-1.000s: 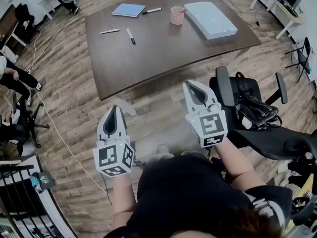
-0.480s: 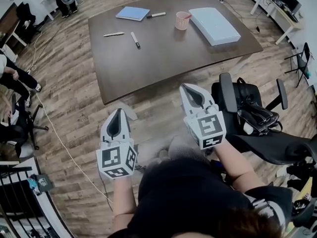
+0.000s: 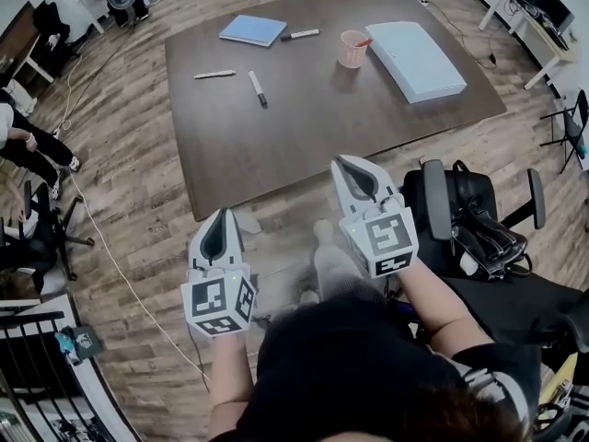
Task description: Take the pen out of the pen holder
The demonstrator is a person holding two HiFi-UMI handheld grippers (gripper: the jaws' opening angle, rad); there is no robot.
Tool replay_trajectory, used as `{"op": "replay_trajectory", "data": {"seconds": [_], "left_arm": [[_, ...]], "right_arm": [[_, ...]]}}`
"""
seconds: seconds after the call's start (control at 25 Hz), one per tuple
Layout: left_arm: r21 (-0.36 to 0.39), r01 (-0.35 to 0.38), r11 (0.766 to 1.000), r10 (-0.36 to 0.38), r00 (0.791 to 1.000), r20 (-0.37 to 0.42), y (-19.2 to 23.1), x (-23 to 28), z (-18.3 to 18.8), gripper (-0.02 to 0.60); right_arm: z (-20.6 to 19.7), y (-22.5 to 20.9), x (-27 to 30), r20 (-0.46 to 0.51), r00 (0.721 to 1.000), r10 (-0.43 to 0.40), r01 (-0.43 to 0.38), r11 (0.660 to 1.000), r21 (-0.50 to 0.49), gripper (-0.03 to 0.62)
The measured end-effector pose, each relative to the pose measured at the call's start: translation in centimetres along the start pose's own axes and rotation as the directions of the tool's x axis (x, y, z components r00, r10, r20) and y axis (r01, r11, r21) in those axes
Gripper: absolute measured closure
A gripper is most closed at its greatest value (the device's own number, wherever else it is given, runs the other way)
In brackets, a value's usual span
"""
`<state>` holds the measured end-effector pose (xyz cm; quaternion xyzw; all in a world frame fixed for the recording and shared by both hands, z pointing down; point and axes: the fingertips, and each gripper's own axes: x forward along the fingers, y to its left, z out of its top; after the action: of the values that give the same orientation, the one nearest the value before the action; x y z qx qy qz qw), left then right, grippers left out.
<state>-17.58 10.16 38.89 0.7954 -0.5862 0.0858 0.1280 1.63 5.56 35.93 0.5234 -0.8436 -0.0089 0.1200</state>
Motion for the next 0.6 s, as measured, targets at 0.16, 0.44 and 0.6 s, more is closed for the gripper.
{"op": "replay_trajectory", "data": {"seconds": [0.16, 0.44, 0.6], "left_arm": [[0.001, -0.002, 1.0, 0.002, 1.0, -0.016, 0.0, 4.4, 0.8, 0.554], [-0.001, 0.003, 1.0, -0.003, 0.999, -0.041, -0.2, 11.7, 2.5, 0.554], [0.005, 0.016, 1.0, -0.016, 0.998, -0.054, -0.9, 15.8, 3.4, 0.554]], "right_arm": [[-0.1, -2.6, 3.7, -0.005, 1.0, 0.014, -0.014, 1.0, -0.005, 0.569], [-0.2, -7.6, 9.5, -0.025, 0.999, 0.033, -0.033, 0.999, 0.007, 0.51], [-0.5, -11.0, 12.2, -0.033, 0.999, 0.025, -0.025, 1.0, 0.019, 0.497]]}}
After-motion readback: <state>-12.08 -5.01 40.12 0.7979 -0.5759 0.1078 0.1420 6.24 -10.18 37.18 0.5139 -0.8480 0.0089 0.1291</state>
